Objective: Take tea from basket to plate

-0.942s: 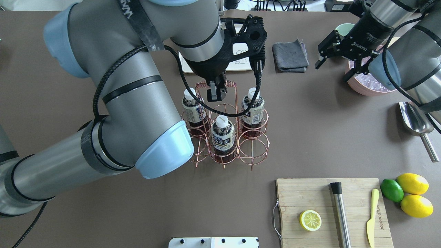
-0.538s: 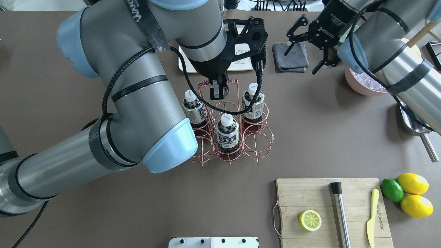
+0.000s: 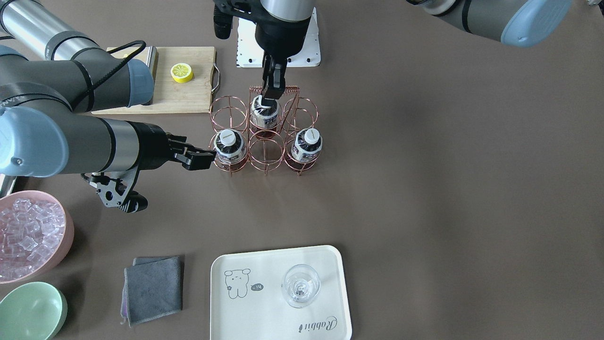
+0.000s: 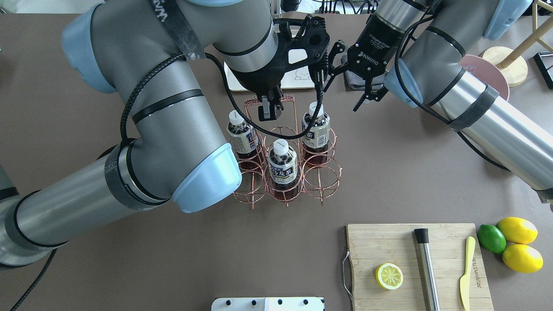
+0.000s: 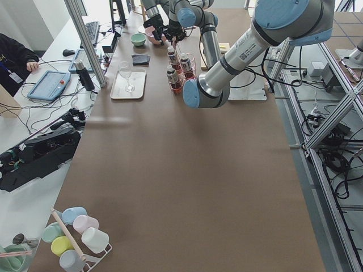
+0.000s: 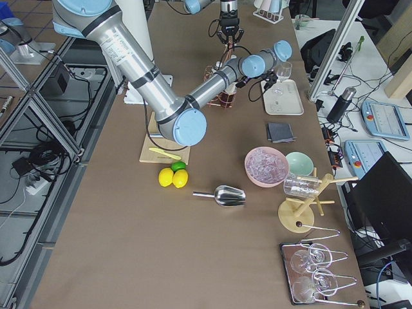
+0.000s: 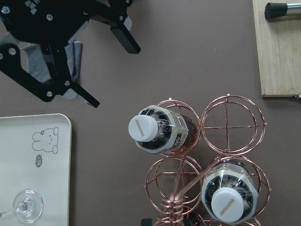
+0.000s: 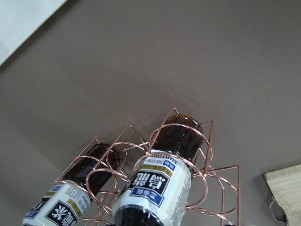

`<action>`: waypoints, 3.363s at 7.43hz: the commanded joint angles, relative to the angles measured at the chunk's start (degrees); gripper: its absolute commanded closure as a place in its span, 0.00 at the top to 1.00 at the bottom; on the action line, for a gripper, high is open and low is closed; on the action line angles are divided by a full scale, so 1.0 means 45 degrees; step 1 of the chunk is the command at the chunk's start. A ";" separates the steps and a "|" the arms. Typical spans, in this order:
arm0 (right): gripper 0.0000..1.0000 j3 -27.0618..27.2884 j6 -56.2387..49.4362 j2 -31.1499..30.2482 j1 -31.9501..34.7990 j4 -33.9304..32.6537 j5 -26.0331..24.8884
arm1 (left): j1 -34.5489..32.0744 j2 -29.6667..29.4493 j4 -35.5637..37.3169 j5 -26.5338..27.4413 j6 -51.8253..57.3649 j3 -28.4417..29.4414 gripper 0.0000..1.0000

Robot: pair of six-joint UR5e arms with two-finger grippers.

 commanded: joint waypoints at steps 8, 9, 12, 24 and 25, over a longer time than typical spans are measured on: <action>0.54 -0.0029 0.0486 0.0664 -0.0858 0.0020 0.0017 | -0.0102 0.0333 -0.0651 0.0006 0.0054 0.0055 0.00; 0.58 -0.0029 0.0486 0.0664 -0.0761 0.0020 -0.0002 | -0.0102 0.0354 -0.0655 0.0006 0.0054 0.0016 0.00; 0.63 -0.0029 0.0407 0.0664 -0.0622 0.0039 -0.0177 | -0.0122 0.0374 -0.0636 -0.0033 0.0054 -0.0023 0.00; 0.00 0.1594 0.2438 0.0703 0.1736 0.0255 0.2592 | -0.0141 0.0549 -0.0636 -0.0033 0.0015 -0.0199 0.00; 0.00 0.1263 0.2419 0.0974 0.2127 0.0255 0.2673 | -0.0180 0.0549 -0.0655 -0.0033 0.0015 -0.0218 0.00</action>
